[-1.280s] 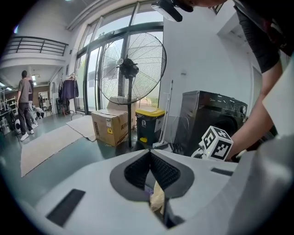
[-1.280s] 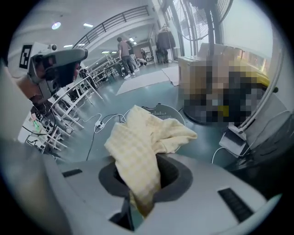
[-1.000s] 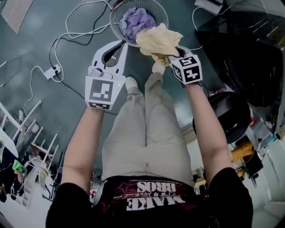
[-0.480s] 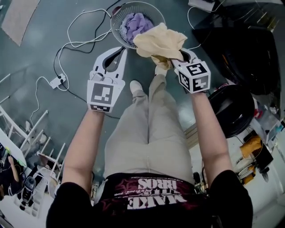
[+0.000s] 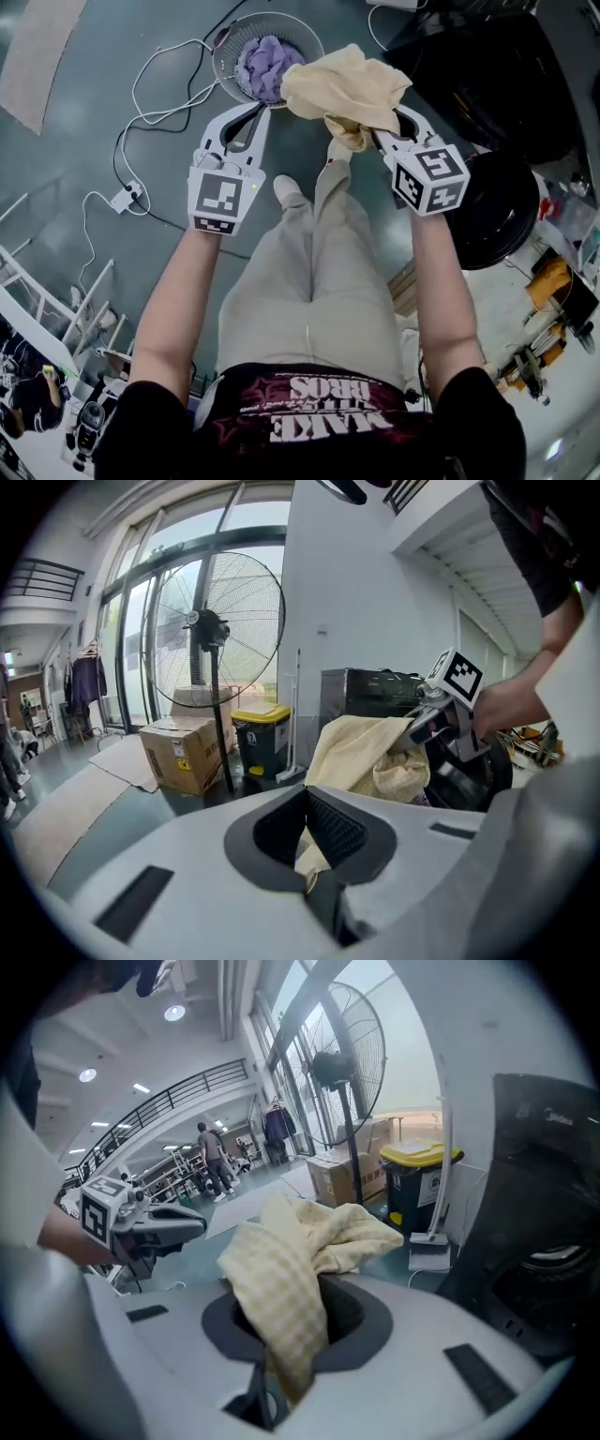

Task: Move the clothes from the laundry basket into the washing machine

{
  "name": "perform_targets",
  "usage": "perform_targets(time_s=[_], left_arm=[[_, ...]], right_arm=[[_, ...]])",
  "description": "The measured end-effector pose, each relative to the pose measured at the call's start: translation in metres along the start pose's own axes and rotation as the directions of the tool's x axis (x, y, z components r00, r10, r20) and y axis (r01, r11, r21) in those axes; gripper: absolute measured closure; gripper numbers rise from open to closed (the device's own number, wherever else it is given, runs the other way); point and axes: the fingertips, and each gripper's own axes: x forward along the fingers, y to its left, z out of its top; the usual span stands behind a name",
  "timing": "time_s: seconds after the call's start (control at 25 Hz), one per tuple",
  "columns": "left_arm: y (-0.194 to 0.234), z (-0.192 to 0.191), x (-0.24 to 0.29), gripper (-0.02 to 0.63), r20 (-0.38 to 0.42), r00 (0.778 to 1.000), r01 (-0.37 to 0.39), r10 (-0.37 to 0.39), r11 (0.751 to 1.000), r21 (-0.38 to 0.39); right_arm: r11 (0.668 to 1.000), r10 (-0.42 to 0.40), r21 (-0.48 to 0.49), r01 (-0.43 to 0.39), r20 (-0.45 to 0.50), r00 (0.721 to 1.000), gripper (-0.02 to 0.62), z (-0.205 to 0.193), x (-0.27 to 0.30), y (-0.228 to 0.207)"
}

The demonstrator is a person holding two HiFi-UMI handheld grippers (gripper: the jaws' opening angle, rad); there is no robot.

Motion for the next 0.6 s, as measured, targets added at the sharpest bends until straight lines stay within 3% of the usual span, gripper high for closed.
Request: perform_targets(time_s=[0.4, 0.48, 0.6], left_arm=[[-0.088, -0.015, 0.047, 0.594, -0.047, 0.979, 0.2, -0.197, 0.975, 0.092], [-0.111, -0.022, 0.06, 0.515, -0.077, 0.967, 0.249, -0.241, 0.963, 0.107], [-0.133, -0.033, 0.078, 0.456, -0.111, 0.958, 0.276, -0.263, 0.952, 0.129]], right_arm=[[0.995, -0.068, 0.077, 0.056, 0.157, 0.985, 0.518, 0.016, -0.101, -0.022], [0.994, -0.078, 0.091, 0.062, 0.184, 0.98, 0.518, 0.018, -0.121, -0.03], [0.992, -0.086, 0.114, 0.062, 0.219, 0.972, 0.518, 0.017, -0.141, -0.042]])
